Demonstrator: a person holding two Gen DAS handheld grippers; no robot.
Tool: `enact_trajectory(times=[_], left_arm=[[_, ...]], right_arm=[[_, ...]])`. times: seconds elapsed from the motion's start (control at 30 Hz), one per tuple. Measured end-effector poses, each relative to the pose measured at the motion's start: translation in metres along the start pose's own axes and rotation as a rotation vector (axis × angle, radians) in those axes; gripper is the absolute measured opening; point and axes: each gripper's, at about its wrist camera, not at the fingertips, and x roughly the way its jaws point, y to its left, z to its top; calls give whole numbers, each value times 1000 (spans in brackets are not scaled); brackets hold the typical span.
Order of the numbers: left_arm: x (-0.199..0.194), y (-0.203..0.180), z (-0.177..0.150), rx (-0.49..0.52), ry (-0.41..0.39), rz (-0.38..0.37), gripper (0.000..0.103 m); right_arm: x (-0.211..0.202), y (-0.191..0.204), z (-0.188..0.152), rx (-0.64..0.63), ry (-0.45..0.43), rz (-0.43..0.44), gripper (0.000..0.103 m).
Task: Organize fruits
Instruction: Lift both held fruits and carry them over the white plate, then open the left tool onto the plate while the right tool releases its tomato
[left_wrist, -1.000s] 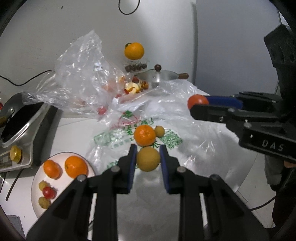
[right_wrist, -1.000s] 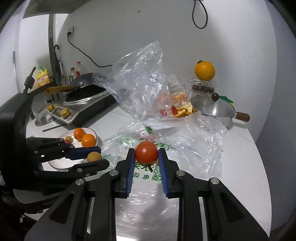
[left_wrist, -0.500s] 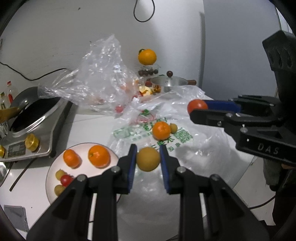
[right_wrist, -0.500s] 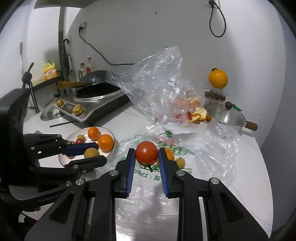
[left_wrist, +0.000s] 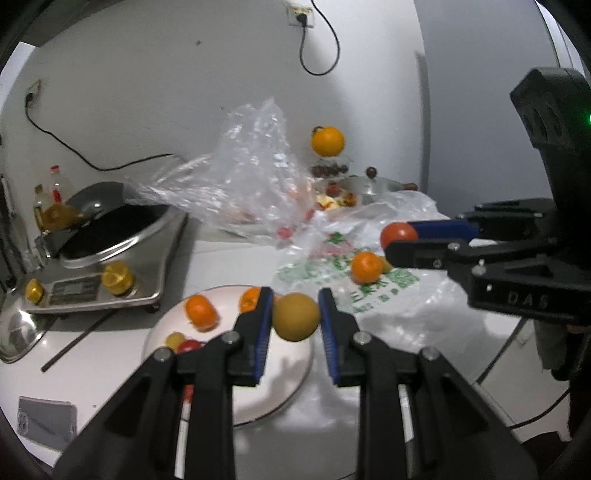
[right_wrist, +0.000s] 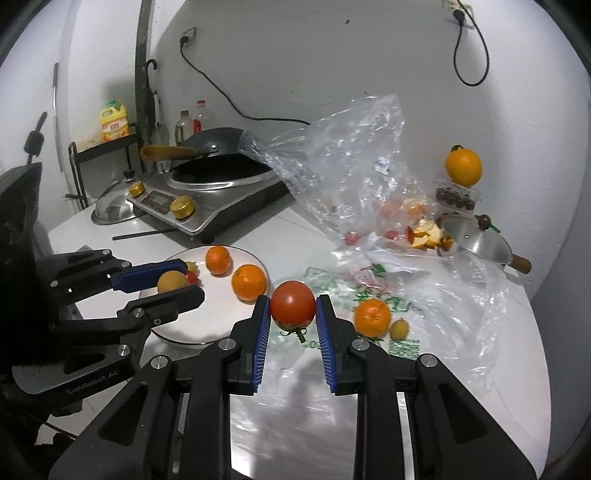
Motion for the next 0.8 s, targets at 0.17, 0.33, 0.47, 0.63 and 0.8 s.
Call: enact_trajectory(times=[0.17,0.33,0.47,0.63,0.8], left_arm=[[-2,17,-14,-39,7,5,25],[-3,37,-27,-77,13,24,25],[-1,46,-34,-92,20,32,25],[2,53,-42,-97,32,31,25],[6,58,-51,-101,49,21,25]], right_arm=[[8,18,2,-26,-4,14,27],[23,38,3,-55,21,32,27],[34,52,4,-75,40,50,27],[47,64,3,-92,65,64,27],[60,72,0,-103,92,73,27]])
